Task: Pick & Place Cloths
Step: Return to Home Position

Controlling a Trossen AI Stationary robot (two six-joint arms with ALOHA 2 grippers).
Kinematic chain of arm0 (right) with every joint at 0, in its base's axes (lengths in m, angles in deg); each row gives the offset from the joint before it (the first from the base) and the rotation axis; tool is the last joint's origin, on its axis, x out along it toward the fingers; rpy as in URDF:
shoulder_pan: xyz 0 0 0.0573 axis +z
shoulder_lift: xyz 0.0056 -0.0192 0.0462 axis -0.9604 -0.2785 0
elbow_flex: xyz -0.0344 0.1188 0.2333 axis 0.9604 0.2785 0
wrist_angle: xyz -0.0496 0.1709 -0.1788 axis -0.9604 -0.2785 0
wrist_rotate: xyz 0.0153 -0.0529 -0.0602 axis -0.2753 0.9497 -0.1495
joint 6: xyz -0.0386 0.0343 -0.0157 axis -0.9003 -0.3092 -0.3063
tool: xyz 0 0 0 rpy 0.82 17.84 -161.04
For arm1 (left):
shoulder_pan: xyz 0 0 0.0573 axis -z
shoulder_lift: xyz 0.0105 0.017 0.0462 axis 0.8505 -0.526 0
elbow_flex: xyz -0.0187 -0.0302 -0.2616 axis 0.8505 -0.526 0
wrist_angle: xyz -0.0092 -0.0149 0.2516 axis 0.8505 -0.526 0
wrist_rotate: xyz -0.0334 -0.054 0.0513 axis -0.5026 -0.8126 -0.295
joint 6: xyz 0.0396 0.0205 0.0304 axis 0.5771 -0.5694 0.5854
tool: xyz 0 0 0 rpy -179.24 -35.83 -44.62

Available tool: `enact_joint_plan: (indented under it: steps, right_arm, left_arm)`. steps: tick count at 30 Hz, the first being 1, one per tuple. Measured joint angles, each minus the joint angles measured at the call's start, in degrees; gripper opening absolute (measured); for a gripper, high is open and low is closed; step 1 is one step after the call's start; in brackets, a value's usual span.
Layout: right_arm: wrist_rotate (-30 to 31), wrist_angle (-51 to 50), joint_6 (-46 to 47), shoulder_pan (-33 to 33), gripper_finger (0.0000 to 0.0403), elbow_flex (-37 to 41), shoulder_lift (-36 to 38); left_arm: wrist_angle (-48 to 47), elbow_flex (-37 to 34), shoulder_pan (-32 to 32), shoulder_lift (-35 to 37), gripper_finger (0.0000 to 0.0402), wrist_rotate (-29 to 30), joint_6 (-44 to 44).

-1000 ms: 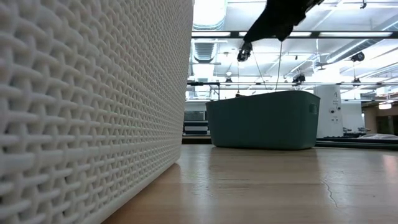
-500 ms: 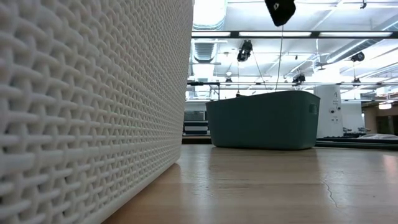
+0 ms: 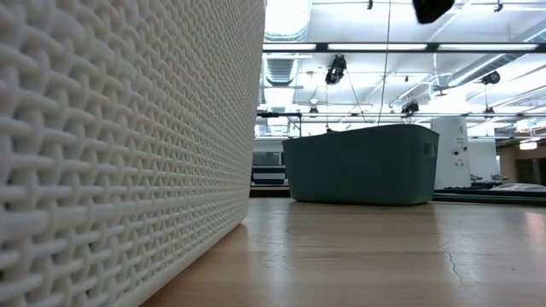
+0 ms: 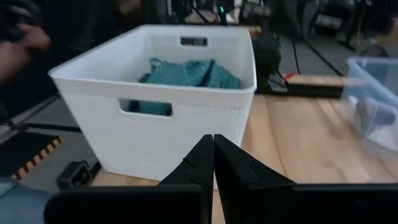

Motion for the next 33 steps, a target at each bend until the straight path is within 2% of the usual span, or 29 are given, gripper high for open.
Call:
enact_joint_plan:
  steps: [4,13,21,26,30,33]
  right_arm:
    - [0.07,0.22,-2.95,0.92,0.0008,1.45,4.42]
    - [-2.69,2.13,-3.16,0.98,0.0008,7.42,13.86]
    - [-2.45,4.72,-2.99,0.96,0.0008,15.27,22.27]
    - [-1.83,7.58,-3.40,0.94,0.0008,19.92,26.40]
    - [-0.91,12.44,-4.00,0.92,0.0008,23.10,29.03]
    - [-0.81,12.71,-4.70,0.96,0.0008,24.24,31.09]
  left_arm:
    - [3.62,-6.04,0.00,6.06,0.0012,-0.04,-0.22]
    - [3.50,-17.84,0.00,22.08,0.0012,-2.05,-3.96]
    - [-0.93,-22.40,0.00,37.03,0.0014,-2.31,4.74]
    - [-6.45,-24.21,-0.02,44.45,0.0014,2.36,2.97]
    - [-7.68,-25.37,0.00,43.40,0.0014,4.98,1.46]
    - [-7.92,-26.25,-0.07,42.23,0.0014,10.33,-2.29]
